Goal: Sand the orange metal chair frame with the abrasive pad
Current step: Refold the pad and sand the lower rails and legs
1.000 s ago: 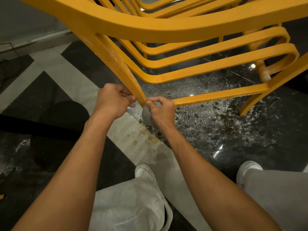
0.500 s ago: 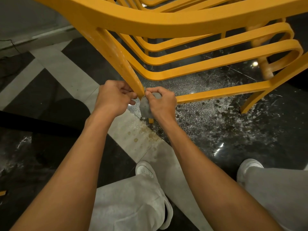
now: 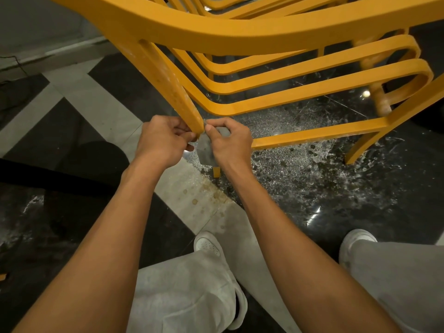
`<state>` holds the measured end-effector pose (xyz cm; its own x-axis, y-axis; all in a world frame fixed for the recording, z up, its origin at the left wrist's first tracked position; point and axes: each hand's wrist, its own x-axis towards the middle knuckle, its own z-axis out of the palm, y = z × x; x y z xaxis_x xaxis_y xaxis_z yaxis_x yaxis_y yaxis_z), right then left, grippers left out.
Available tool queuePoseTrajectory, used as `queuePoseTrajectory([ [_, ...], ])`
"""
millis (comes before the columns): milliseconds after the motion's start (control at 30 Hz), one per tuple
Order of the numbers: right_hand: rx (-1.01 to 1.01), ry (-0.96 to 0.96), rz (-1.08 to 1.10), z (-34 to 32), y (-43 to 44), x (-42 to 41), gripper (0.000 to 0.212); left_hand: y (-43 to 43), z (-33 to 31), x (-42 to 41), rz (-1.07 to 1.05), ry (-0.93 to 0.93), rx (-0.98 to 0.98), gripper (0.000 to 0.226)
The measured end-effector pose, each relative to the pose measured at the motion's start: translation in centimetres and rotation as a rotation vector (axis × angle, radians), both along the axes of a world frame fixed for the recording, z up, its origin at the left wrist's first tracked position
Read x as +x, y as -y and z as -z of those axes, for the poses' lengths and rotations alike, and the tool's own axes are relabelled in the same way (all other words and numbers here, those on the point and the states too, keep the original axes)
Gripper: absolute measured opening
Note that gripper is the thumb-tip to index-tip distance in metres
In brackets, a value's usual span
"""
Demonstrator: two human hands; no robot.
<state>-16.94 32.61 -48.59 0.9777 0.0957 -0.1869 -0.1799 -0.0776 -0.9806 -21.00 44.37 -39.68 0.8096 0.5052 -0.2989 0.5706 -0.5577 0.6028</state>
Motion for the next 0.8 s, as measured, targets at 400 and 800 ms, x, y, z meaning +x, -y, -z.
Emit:
queuePoseTrajectory([
  [400,0.004,0.014,-0.011,-0.9,0.2,-0.5,0.001,0.0,-1.0,-0.6,-0.065,0.036,-0.037,0.005],
  [800,0.036,-0.005,0.0,-1.4,0.1,-0.2,0.003,0.5,-2.4,-1.1,-0.125,0.125,-0.063,0.007],
])
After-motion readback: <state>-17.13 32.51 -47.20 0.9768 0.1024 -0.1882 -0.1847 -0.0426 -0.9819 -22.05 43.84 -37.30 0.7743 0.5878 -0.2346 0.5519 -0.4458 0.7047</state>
